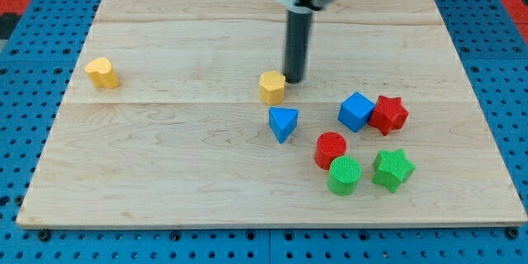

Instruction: Move the yellow hexagon to the right of the yellow heart

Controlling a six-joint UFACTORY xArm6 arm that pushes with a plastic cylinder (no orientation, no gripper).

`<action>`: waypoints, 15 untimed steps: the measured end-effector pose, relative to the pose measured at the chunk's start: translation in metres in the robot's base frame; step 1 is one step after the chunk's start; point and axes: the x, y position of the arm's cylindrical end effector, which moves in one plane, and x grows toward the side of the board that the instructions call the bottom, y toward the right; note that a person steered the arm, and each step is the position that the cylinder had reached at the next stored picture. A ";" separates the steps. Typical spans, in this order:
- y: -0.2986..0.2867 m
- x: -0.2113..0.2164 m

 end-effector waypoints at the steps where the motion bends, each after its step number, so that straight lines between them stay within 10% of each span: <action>1: -0.089 -0.012; 4: 0.040 0.040; 6: -0.139 0.042; 9: -0.089 0.034; 11: -0.179 0.024; 15: 0.128 0.021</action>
